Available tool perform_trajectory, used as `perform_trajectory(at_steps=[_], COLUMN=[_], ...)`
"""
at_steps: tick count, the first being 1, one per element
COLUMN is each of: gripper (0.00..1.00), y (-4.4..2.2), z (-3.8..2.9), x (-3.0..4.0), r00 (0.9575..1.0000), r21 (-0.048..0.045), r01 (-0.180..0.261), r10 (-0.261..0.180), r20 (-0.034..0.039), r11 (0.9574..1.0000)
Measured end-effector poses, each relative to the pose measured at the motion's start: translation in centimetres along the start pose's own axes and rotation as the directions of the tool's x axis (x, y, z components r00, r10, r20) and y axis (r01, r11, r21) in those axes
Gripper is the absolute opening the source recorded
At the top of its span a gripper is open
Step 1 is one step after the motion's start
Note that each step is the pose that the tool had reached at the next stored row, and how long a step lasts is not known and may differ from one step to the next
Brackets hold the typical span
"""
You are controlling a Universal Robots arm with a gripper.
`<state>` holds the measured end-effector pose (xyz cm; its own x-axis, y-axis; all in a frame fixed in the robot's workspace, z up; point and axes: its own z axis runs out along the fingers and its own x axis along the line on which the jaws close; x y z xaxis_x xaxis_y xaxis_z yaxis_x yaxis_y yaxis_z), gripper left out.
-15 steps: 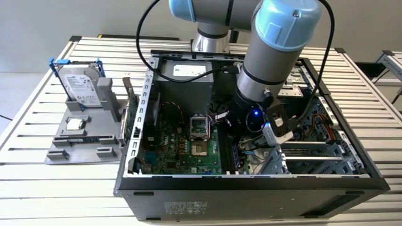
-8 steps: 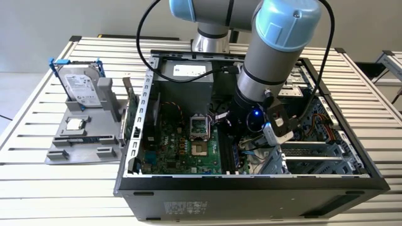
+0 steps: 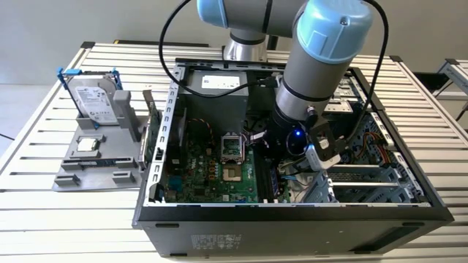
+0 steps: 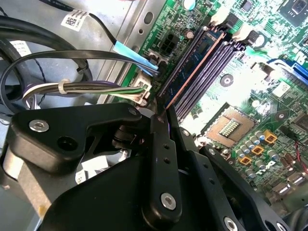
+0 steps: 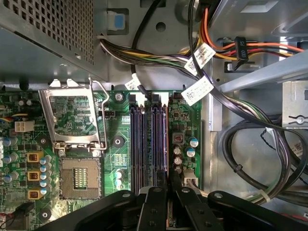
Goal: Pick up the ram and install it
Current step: 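Insert the ram into the slot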
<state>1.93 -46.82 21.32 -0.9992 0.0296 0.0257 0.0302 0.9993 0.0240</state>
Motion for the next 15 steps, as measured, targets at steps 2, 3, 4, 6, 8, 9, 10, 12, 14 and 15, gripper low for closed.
perform_trajectory(at_steps=[2,3,4,6,8,9,10,12,14,15], gripper=[0.0,0.0,0.0,0.0,0.0,0.0,1.0,1.0,1.0,1.0], y=[0.01,0.01,0.01,0.01,0.01,0.01,0.04,0.03,0.01,0.01], z=[0.03,0.04,0.04,0.05,0.05,0.05,0.11,0.1,0.06,0.06], x=[0.0,0.0,0.0,0.0,0.0,0.0,-0.01,-0.01,-0.01,0.0], r00=[1.0,1.0,1.0,1.0,1.0,1.0,1.0,1.0,1.0,1.0], r21=[-0.0003,-0.0004,-0.0005,-0.0005,-0.0005,-0.0005,-0.0028,-0.0015,-0.0006,-0.0006], r01=[0.0,0.0,0.0,0.0,0.0,0.0,0.0,0.0,0.0,0.0], r10=[0.0,0.0,0.0,0.0,0.0,0.0,0.0,0.0,0.0,0.0], r20=[0.0,0.0,0.0,0.0,0.0,0.0,0.0005,0.0002,0.0001,0.0001], r11=[1.0,1.0,1.0,1.0,1.0,1.0,1.0,1.0,1.0,1.0])
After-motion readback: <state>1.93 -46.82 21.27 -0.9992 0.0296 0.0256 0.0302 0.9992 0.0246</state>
